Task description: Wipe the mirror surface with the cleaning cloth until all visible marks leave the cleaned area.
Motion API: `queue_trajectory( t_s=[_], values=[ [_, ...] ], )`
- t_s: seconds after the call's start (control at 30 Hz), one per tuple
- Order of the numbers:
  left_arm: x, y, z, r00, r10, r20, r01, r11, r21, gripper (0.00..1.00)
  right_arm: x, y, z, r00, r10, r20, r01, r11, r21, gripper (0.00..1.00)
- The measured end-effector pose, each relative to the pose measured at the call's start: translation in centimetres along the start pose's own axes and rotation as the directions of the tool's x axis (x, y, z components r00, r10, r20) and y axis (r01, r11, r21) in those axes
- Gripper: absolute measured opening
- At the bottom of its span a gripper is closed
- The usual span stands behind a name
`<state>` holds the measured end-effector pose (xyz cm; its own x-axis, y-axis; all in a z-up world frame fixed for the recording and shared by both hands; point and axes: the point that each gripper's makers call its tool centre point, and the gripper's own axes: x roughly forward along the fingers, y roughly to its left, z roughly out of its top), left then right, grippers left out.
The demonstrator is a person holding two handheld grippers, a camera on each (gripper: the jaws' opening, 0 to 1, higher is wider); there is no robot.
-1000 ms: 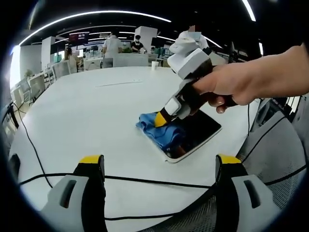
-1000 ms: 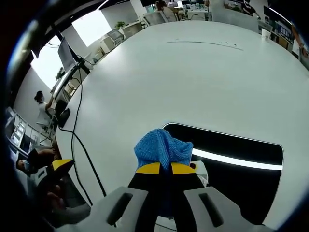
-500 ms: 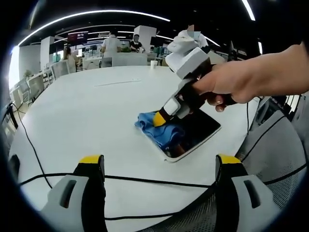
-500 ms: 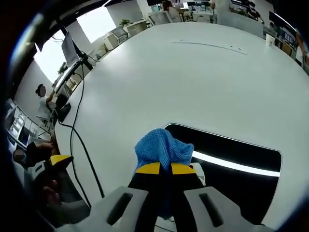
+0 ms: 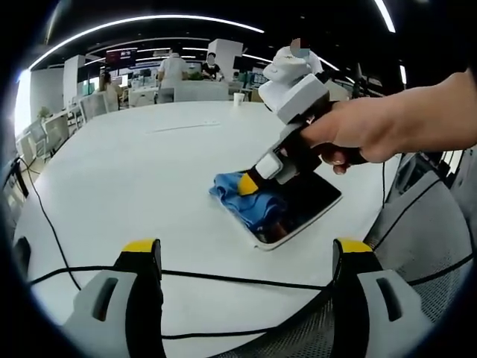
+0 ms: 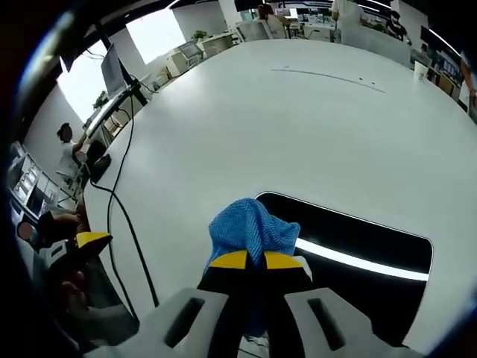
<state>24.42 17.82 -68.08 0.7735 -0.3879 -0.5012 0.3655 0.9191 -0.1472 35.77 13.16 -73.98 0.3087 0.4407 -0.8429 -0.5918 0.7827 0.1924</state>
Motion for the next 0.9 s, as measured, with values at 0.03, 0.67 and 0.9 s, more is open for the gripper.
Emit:
queue_trajectory(
  t_s=[0.03,0.67,0.9],
  values=[
    [0.0,0.0,0.0,1.000,0.000,0.000,0.000,1.000,0.001,0.94,-0.1,-0.1,-0.1,1.000,-0.001,0.000,0.001,1.000,-0.003,0.00],
    [0.0,0.2,0.1,1.000,0.012,0.003,-0.012,1.000,-0.007,0.95,-2.0,-4.2,-1.7,1.000,-0.015,0.019,0.014,0.999,0.040,0.00],
    [0.0,0.1,0.1,1.000,0.009,0.006,-0.009,1.000,-0.009,0.96,-2.8,-5.5,-2.3,0.999,-0.026,0.024,0.024,0.998,0.060,0.00]
  ],
)
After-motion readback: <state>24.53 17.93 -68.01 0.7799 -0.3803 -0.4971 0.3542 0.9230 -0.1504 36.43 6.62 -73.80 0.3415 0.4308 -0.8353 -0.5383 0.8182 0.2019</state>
